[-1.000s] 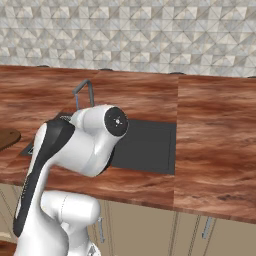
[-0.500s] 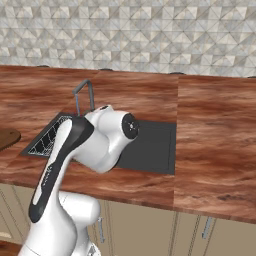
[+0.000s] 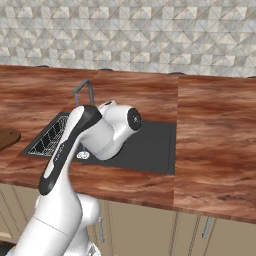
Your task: Pick the orange from the sink and place it on the cutting board to airdry. Then turn off the sink faucet.
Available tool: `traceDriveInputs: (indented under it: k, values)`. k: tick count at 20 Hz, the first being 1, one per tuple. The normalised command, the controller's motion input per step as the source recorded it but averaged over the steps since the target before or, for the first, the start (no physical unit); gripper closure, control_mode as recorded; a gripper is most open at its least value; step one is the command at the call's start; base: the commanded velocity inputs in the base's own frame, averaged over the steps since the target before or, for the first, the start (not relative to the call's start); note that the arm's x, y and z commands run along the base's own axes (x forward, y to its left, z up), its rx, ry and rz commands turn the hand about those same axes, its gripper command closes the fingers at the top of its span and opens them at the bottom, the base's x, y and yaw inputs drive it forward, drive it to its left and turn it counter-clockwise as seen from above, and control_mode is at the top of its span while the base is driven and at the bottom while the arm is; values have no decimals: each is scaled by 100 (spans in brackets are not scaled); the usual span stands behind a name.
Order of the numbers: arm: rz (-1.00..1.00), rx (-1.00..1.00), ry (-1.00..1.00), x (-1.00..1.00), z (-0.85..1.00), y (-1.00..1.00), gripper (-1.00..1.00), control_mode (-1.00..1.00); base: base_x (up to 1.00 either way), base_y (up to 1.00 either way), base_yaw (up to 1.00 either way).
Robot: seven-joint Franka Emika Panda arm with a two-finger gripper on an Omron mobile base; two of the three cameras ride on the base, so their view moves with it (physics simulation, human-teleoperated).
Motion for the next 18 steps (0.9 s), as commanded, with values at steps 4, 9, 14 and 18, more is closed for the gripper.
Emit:
traceDriveInputs:
  k: [4, 9, 14, 18]
  values:
    - [-3, 0, 0, 35, -36, 7, -100, -100, 0, 0, 0]
    - [-3, 0, 0, 35, -22, 12, -100, -100, 0, 0, 0]
    - [-5, 0, 3, 26, -8, 10, -100, -100, 0, 0, 0]
    - [-1, 0, 6, 38, -8, 13, -100, -100, 0, 0, 0]
